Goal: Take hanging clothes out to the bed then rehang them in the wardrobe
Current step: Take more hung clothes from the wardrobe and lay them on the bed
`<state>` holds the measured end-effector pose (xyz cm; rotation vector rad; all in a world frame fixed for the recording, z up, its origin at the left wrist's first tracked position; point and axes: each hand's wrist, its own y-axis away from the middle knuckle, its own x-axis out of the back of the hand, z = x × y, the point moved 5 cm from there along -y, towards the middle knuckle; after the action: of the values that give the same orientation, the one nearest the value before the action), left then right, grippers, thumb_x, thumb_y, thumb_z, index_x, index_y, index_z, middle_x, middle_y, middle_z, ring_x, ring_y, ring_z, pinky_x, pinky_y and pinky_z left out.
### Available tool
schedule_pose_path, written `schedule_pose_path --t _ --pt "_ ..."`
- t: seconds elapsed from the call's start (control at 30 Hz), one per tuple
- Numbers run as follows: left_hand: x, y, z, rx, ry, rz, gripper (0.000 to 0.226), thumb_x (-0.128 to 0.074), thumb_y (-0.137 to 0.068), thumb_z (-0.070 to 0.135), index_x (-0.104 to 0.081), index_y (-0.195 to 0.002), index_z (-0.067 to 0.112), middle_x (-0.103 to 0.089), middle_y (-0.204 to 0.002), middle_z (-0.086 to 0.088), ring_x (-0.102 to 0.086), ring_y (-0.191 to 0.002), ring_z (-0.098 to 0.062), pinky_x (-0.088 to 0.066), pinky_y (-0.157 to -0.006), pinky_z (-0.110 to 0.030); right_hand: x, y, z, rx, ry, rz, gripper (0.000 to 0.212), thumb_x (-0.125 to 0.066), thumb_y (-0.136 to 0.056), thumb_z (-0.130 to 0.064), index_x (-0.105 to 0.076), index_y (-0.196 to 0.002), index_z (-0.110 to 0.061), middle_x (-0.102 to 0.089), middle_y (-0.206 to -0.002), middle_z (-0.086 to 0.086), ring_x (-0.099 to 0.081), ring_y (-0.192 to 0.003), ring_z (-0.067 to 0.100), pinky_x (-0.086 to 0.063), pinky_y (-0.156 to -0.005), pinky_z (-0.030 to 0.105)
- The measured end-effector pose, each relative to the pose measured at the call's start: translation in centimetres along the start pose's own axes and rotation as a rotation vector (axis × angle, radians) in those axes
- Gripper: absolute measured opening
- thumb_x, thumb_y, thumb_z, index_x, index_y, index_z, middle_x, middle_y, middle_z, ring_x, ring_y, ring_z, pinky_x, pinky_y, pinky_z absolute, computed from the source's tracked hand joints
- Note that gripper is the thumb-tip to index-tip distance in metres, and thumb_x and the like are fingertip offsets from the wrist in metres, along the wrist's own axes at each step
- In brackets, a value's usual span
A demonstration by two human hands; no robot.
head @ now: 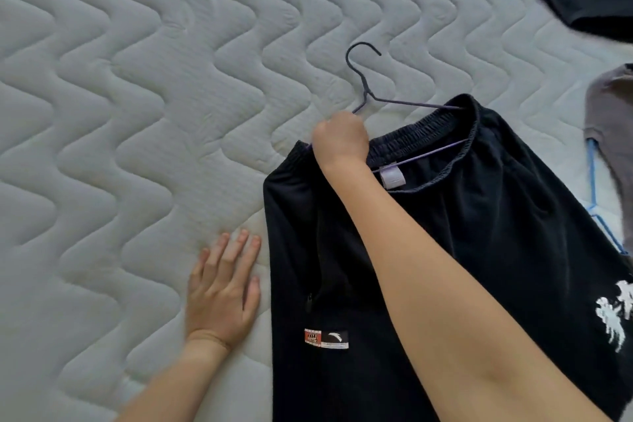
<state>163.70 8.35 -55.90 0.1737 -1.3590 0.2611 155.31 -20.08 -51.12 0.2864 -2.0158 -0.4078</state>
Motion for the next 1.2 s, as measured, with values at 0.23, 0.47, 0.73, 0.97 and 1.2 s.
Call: schedule_pose_path --t 0.23,0.47,0.73,0.97,1.2 --pt "-0.3 0.2 0.0 -0.014 0.024 0.012 0.058 -0.045 -0.086 0.032 -0.049 -0.143 0.021 -0.047 -0.149 -0.002 -0.041 -0.139 -0.025 -0.029 -0.114 -0.048 -1.0 0.0 0.2 0.249 0.550 0.020 0.041 -0.035 -0.098 -0.015 -0.047 -0.133 0.002 -0.055 -0.125 0.019 -0.057 -0.111 0.038 -0.044 -0.076 0.037" --pt "1.9 -0.7 0.1 0.018 0.139 -0.126 0.059 -0.046 -0.082 0.034 -0.054 -0.138 0.021 -0.054 -0.142 -0.002 -0.045 -0.134 -0.025 -0.032 -0.113 -0.045 4.6 7.4 3.9 0.063 -0.606 -0.026 0.020 -0.044 -0.098 -0.026 -0.057 -0.097 -0.012 -0.063 -0.097 0.005 -0.061 -0.098 0.028 -0.046 -0.080 0.039" --pt "20.3 0.5 4.2 0.175 0.577 -0.411 0.020 -0.056 -0.090 0.023 -0.067 -0.106 0.017 -0.066 -0.101 0.002 -0.061 -0.091 -0.013 -0.047 -0.083 -0.027 16.3 31.3 12.1 -0.061 -0.896 0.029 0.026 -0.043 -0.101 -0.015 -0.068 -0.100 -0.015 -0.069 -0.101 0.005 -0.067 -0.097 0.024 -0.055 -0.087 0.041" --pt "36.3 16.9 10.0 0.165 0.864 -0.541 0.022 -0.058 -0.089 0.021 -0.068 -0.089 0.039 -0.071 -0.089 0.017 -0.066 -0.087 -0.005 -0.050 -0.081 -0.018 23.8 54.7 19.4 -0.451 -1.126 0.143 0.030 -0.041 -0.103 -0.016 -0.066 -0.099 0.000 -0.071 -0.091 0.019 -0.066 -0.086 0.034 -0.053 -0.074 0.035" --pt "29.9 23.8 7.3 -0.007 0.689 -0.690 0.045 -0.061 -0.088 -0.002 -0.070 -0.079 0.042 -0.070 -0.069 -0.007 -0.068 -0.068 -0.030 -0.054 -0.069 -0.026 24.3 70.0 27.7 -0.768 -1.400 0.433 0.026 -0.043 -0.101 -0.010 -0.060 -0.087 0.003 -0.068 -0.057 0.013 -0.064 -0.052 0.027 -0.046 -0.060 0.029"
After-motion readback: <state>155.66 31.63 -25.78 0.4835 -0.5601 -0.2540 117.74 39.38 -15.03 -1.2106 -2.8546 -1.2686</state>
